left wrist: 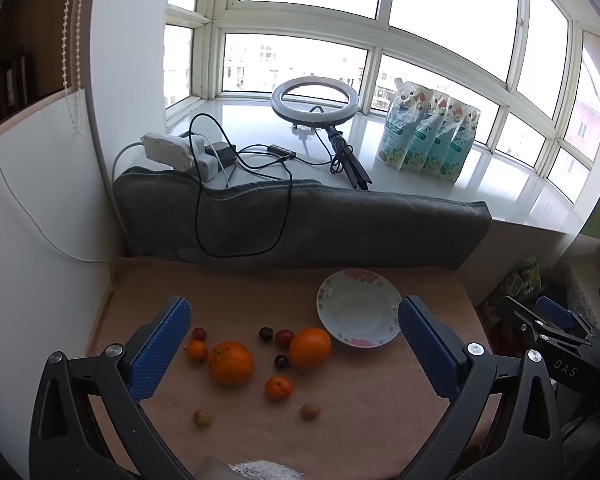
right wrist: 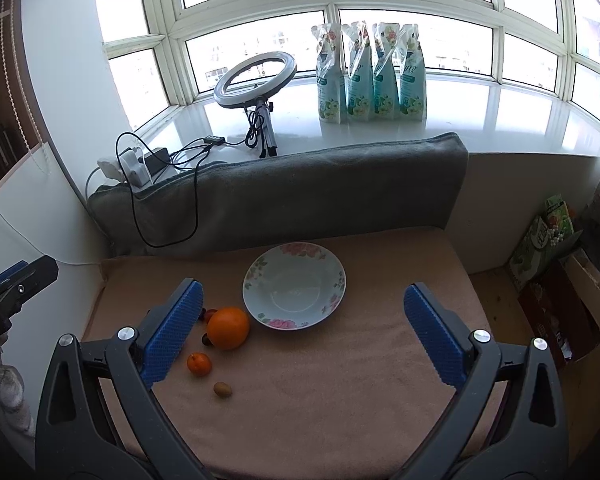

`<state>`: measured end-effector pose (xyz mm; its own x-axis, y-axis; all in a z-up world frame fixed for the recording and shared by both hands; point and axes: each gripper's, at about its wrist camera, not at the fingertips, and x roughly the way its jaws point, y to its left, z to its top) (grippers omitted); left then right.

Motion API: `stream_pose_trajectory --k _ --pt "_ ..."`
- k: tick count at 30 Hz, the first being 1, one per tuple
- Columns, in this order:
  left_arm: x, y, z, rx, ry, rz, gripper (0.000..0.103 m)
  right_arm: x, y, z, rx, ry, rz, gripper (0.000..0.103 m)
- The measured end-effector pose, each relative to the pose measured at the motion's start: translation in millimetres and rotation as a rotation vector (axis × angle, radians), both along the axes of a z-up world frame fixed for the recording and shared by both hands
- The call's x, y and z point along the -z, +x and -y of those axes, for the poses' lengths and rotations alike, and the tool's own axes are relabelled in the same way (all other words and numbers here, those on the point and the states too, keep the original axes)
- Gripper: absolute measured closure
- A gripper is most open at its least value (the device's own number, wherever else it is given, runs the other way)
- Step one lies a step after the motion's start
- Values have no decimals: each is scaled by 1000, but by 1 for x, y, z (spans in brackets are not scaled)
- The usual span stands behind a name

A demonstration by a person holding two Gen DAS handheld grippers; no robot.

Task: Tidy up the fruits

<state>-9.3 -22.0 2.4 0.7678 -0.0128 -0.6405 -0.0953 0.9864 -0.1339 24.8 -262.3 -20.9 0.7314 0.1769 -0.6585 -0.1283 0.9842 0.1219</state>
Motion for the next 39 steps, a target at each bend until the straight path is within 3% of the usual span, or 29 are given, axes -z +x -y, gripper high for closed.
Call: stream_pose_trajectory --k 39 --pt "0 4 4 19 4 -7 1 8 4 3 -13 37 -42 1"
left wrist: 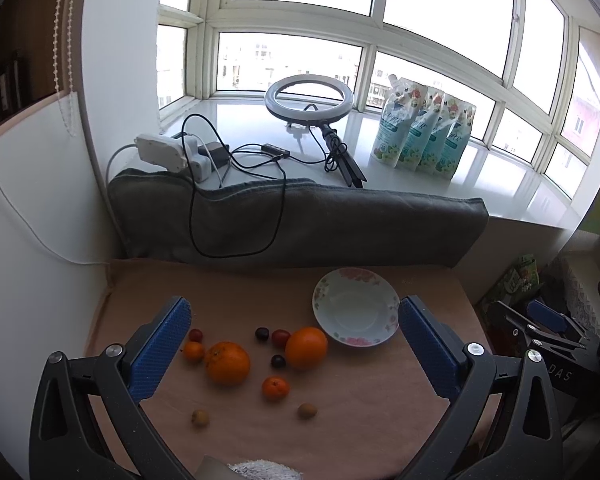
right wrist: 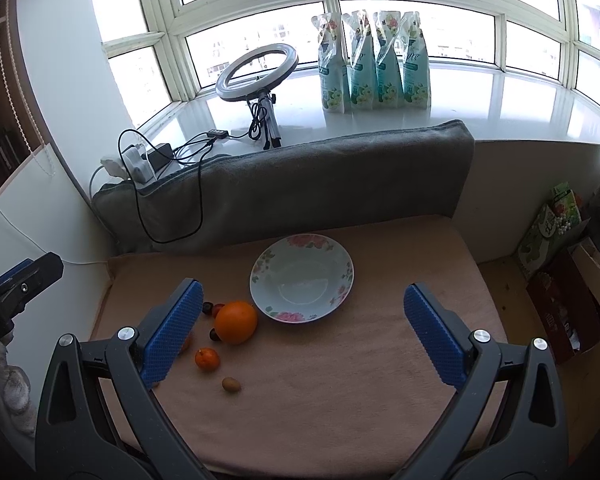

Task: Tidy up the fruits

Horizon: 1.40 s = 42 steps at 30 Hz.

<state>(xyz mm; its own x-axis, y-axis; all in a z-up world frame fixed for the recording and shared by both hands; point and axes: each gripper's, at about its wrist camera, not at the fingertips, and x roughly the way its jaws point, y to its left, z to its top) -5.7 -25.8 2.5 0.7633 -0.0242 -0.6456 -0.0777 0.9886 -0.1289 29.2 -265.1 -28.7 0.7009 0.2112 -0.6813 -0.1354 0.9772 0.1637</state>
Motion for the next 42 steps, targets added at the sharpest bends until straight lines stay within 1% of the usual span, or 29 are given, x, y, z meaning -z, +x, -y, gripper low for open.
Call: stream_pose_trajectory --k 9,16,21,26,28,30,32,35,38,41,42 --pt "7 8 1 7 -5 -22 1 6 9 1 1 10 -34 0" --pt "23 17 -6 0 -16 -71 1 21 19 0 -9 28 -82 1" --pt "41 23 -14 5 -29 -112 1 40 28 -2 -15 42 -132 1" --pt "64 29 -23 -13 1 -154 1 66 36 -7 -37 56 -181 0" --pt "75 32 -28 -20 2 -182 1 77 39 -10 -48 58 -202 1" --pt "87 34 -31 -17 -14 -212 1 89 44 -13 -58 67 -227 1" --pt "101 37 -36 -10 -51 -253 1 100 49 -17 -70 86 -250 1" --pt "118 41 -37 12 -78 -290 1 117 55 -24 -89 110 -285 1" --pt "132 45 -40 40 -126 -306 1 135 65 -33 -99 142 -322 1" --pt "142 51 -41 78 -175 -310 3 153 74 -40 -104 178 -357 2" --pt "147 54 -42 96 -190 -308 8 159 77 -43 -109 188 -368 2"
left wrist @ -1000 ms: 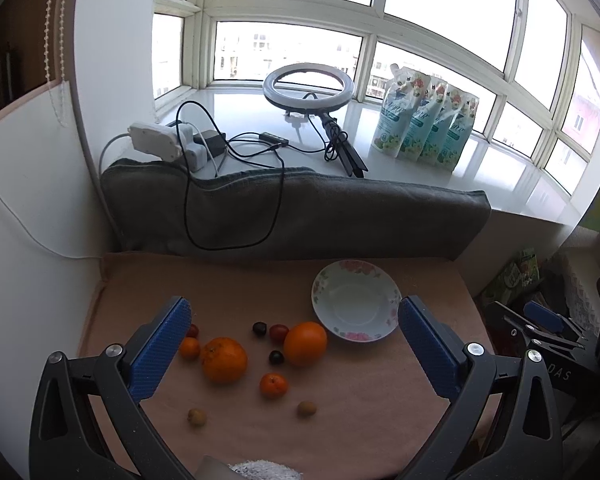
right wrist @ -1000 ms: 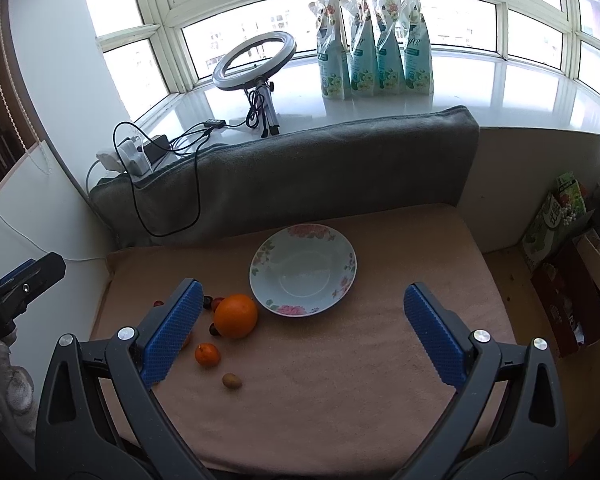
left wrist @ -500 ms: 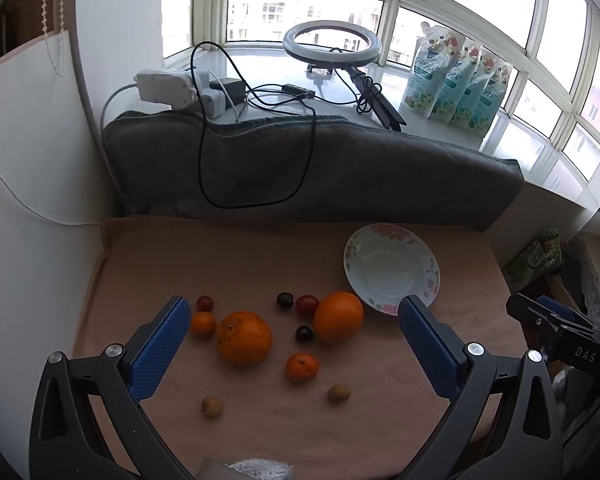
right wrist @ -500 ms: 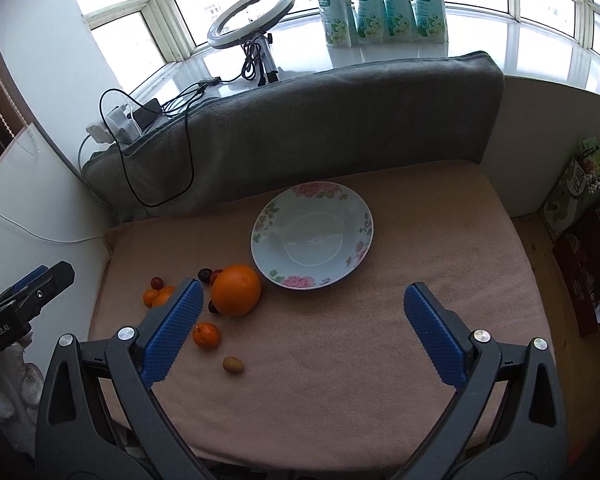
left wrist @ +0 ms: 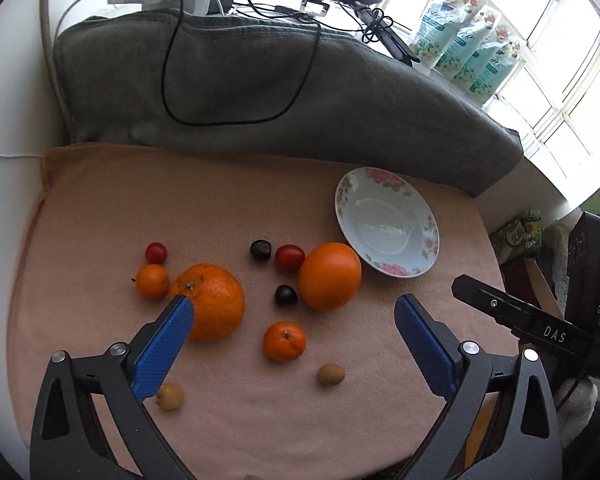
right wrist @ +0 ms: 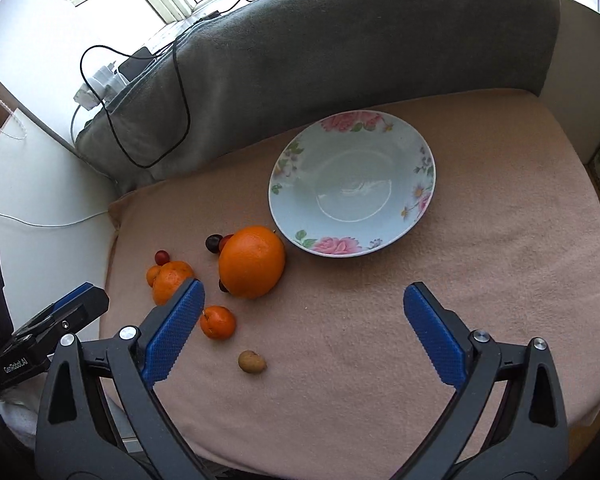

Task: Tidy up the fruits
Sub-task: 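Move the right tool toward the large smooth orange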

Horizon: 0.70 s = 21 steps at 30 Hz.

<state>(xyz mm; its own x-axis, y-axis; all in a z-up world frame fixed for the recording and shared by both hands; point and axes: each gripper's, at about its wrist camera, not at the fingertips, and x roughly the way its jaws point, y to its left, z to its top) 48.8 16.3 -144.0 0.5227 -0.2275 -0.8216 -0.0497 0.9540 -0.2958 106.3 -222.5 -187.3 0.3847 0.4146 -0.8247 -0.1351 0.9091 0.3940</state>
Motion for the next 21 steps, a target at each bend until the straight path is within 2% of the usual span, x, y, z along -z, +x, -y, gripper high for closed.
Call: stream_pose_trajectory --k 1,3,5,7,12,15,18,21 --pt "4 4 -1 8 -20 -2 14 5 3 -3 -4 10 -12 3" --pt "14 10 -4 15 -77 -18 19 13 7 -8 -12 31 -31 4" --pt "23 16 -6 27 -108 -28 21 21 12 -14 -29 58 -53 11" --pt "30 21 -4 49 -102 -38 31 28 17 -19 -39 69 -73 14" --pt "45 31 5 115 -136 -65 35 37 28 -26 -45 97 -96 15" --pt "51 36 15 171 -111 -62 35 46 35 -28 -43 131 -136 15" --pt "59 42 19 204 -106 -81 44 55 39 -29 -31 165 -170 15" --pt "64 46 20 223 -100 -81 44 60 42 -32 -39 169 -183 17"
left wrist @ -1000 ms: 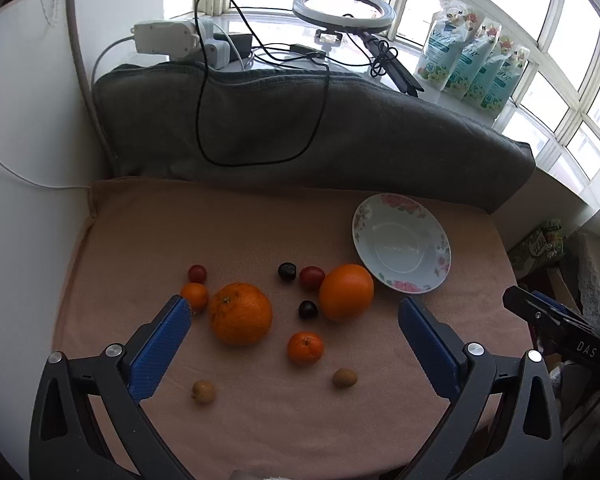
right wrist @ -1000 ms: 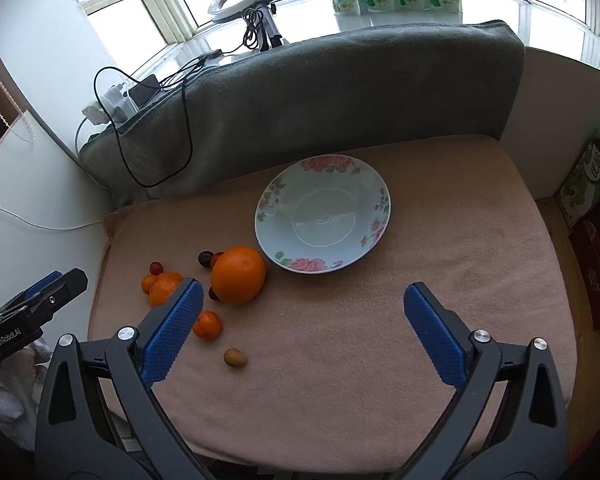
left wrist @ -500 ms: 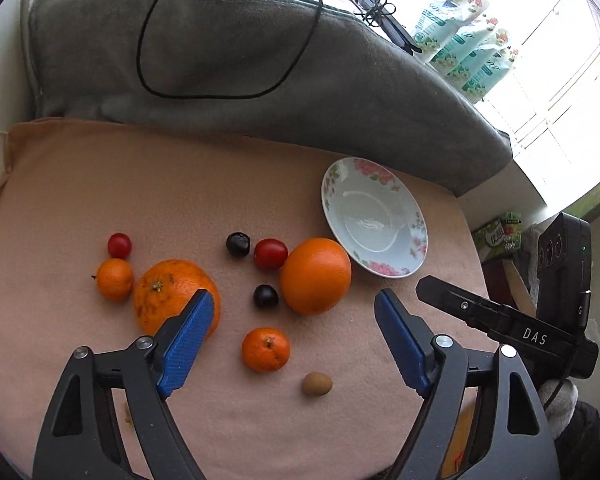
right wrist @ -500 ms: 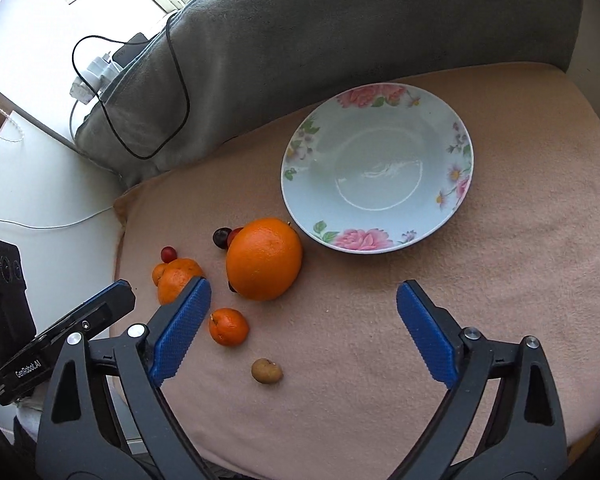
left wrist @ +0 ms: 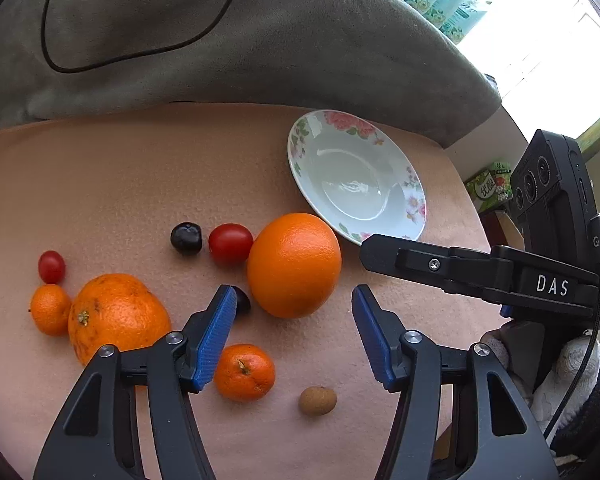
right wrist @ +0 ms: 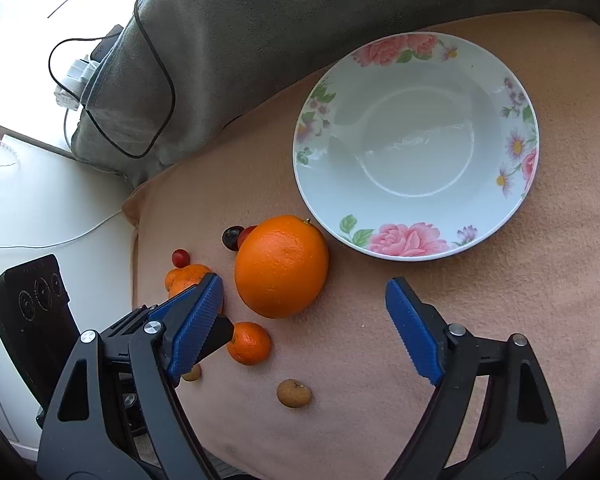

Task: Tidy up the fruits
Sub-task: 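Move the right tool toward the large smooth orange, then close the right gripper around the large smooth orange and lift it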

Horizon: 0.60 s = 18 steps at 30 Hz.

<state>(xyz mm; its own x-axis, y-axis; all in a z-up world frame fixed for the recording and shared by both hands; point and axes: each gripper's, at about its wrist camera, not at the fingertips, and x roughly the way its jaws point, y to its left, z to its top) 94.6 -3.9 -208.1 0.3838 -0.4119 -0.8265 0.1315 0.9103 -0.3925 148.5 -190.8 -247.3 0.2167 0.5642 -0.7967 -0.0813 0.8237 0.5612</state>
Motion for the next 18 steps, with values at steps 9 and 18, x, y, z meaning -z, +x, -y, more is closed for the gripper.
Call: stream_pose_trajectory --k 9,18 --pt "12 10 -3 29 -12 -11 49 14 9 -11 -5 19 -28 21" --pt "18 20 3 57 -16 -14 50 23 16 -25 -18 30 -53 21"
